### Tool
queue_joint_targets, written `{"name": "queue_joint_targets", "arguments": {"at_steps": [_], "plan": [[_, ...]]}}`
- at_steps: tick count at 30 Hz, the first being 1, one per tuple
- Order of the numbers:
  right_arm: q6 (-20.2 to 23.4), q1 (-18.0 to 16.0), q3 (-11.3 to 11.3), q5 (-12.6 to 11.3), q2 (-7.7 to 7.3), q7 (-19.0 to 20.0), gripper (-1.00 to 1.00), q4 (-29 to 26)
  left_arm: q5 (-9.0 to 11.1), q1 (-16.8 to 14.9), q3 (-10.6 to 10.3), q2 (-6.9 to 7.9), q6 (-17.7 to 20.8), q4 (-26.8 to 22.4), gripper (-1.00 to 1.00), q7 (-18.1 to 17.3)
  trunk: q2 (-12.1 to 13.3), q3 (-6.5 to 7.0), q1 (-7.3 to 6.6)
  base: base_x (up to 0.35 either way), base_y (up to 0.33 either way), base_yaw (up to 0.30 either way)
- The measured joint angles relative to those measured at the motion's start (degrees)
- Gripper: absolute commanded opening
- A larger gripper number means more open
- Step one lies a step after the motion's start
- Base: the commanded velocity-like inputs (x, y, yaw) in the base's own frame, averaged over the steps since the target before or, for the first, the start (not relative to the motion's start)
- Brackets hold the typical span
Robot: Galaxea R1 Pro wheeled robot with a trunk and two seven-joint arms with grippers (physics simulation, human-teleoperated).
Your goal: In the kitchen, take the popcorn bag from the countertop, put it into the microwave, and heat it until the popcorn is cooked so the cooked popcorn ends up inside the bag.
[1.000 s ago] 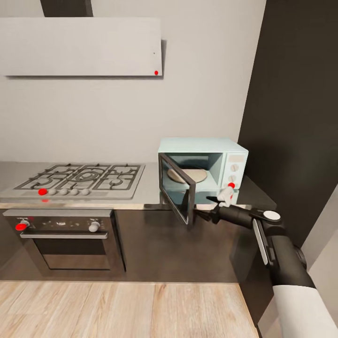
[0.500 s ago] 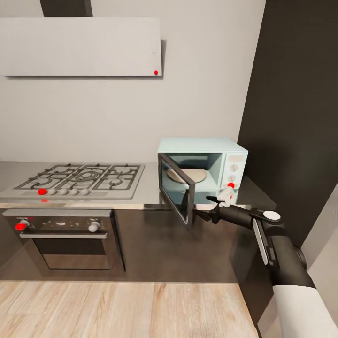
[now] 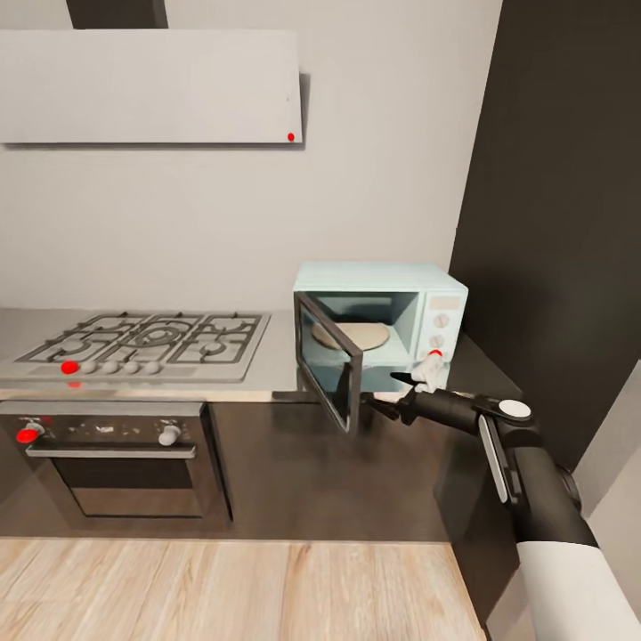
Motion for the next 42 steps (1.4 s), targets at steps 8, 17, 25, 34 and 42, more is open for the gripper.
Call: {"name": "queue_joint_targets", "arguments": {"at_steps": [8,17,25,34,42], "plan": [[0.1,0.0,-0.1,-0.1,-0.04,0.1,1.00,-0.4,0.0,0.0,-0.1,0.01,0.0,0.0,1.00,0.0,0.0,0.00,0.01,0.014,0.000,0.000],[0.2,0.0,0.0,0.2,0.05,-14.0,1.00,0.1,0.0,0.0,-0.1,-0.01,0.0,0.0,1.00,0.0,0.0,0.00,0.01,0.000,0.000,0.000],[-0.1,-0.6,3.0,0.1,2.53,-20.7,1.00,6.3,0.0,0.0,-0.1,0.01,0.0,0.0,1.00,0.0,0.0,0.00,0.00,0.037,0.000,0.000],[-0.3,-0.6,7.3,-0.1,5.87,-22.5,1.00,7.4,-0.1,0.0,-0.1,0.01,0.2,0.0,1.00,0.0,0.0,0.00,0.01,0.102,0.000,0.000],[0.1,-0.3,10.8,-0.7,6.92,-22.1,1.00,5.0,-0.1,0.0,-0.1,0.01,0.1,0.0,1.00,0.0,0.0,0.00,0.01,0.000,0.000,0.000]]}}
